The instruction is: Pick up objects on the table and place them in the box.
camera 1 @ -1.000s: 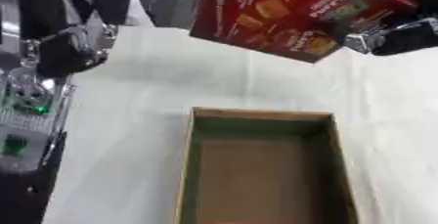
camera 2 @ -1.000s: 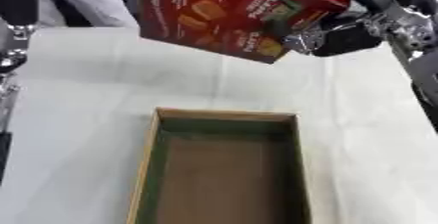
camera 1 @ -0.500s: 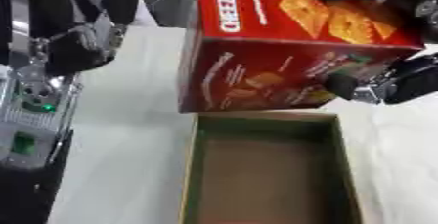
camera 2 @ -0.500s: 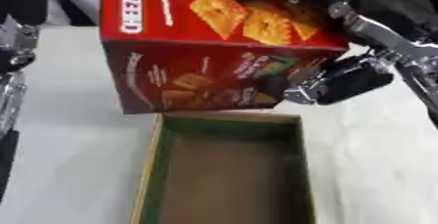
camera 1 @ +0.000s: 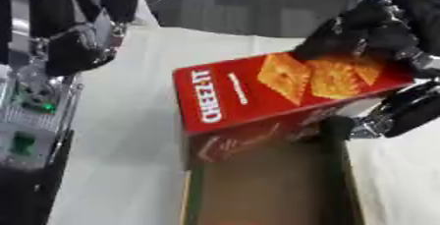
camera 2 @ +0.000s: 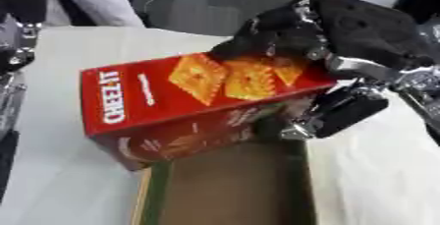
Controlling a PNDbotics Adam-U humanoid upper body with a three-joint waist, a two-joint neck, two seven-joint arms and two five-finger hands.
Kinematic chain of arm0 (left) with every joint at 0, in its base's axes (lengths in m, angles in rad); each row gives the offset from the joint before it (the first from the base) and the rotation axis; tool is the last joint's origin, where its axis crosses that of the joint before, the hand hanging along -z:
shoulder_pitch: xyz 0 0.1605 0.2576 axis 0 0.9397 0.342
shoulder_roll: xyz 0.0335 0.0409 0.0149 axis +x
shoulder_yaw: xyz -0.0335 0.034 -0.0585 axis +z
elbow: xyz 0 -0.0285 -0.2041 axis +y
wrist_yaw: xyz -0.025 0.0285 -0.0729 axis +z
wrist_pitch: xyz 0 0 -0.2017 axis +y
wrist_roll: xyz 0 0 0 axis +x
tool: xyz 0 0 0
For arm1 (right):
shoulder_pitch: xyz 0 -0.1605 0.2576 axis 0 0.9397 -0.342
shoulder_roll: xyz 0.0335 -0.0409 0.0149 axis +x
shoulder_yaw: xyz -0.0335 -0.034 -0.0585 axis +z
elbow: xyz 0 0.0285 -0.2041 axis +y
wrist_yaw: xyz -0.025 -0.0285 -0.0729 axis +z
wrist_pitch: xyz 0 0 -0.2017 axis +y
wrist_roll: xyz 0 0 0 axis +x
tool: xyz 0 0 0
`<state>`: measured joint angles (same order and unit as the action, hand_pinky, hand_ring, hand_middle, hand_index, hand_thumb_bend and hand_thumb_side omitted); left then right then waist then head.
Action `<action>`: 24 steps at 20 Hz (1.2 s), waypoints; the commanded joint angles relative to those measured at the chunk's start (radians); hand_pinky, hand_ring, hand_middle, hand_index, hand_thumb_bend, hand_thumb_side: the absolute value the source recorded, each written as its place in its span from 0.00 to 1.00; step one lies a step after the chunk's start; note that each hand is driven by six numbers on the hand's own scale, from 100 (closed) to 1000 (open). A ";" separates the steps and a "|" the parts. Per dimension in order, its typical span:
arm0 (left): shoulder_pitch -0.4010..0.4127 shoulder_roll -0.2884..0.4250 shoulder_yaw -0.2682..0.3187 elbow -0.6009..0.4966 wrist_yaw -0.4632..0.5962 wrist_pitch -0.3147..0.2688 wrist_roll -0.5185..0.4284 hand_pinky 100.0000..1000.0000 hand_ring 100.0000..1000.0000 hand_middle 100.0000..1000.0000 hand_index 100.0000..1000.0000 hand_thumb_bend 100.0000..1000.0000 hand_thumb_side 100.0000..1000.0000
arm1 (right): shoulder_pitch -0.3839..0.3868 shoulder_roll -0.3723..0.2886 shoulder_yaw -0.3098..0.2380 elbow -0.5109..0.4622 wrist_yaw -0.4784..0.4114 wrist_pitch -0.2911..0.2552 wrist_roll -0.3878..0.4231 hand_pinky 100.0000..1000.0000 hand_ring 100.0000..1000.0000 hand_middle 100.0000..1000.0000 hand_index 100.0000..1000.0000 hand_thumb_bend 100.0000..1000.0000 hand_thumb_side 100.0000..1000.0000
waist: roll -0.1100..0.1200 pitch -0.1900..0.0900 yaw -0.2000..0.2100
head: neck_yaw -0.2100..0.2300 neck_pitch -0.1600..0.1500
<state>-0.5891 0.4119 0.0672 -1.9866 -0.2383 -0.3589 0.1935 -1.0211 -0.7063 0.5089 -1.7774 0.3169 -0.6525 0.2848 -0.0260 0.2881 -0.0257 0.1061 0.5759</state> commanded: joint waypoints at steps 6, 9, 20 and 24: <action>-0.006 0.017 0.008 -0.013 0.005 0.003 0.001 0.77 0.77 0.84 0.84 0.28 0.51 | -0.002 -0.033 0.010 -0.011 -0.053 -0.025 0.046 0.00 0.20 0.41 0.52 0.16 0.00 | 0.005 -0.023 -0.002 | -0.009 0.010; -0.006 0.016 0.008 -0.013 0.005 0.003 0.001 0.77 0.77 0.84 0.84 0.28 0.51 | 0.007 -0.036 0.018 -0.005 -0.071 -0.034 0.065 0.00 0.20 0.41 0.52 0.16 0.00 | 0.005 -0.020 -0.003 | -0.010 0.012; -0.008 0.014 0.009 -0.013 0.005 0.005 0.004 0.77 0.77 0.84 0.84 0.28 0.51 | 0.034 -0.040 0.009 0.021 -0.050 -0.151 0.100 0.18 0.51 0.64 0.72 0.00 0.24 | 0.010 -0.014 0.001 | -0.009 0.009; -0.009 0.012 0.008 -0.013 0.004 0.006 0.004 0.77 0.77 0.84 0.83 0.28 0.52 | 0.048 -0.040 0.015 0.047 -0.035 -0.180 0.188 0.59 0.78 0.82 0.90 0.00 0.56 | 0.010 -0.011 0.000 | -0.006 0.003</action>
<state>-0.5888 0.4118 0.0672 -1.9866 -0.2365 -0.3550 0.1972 -0.9649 -0.7239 0.5352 -1.7310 0.2772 -0.7431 0.3689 -0.0184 0.2927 -0.0256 0.0975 0.5844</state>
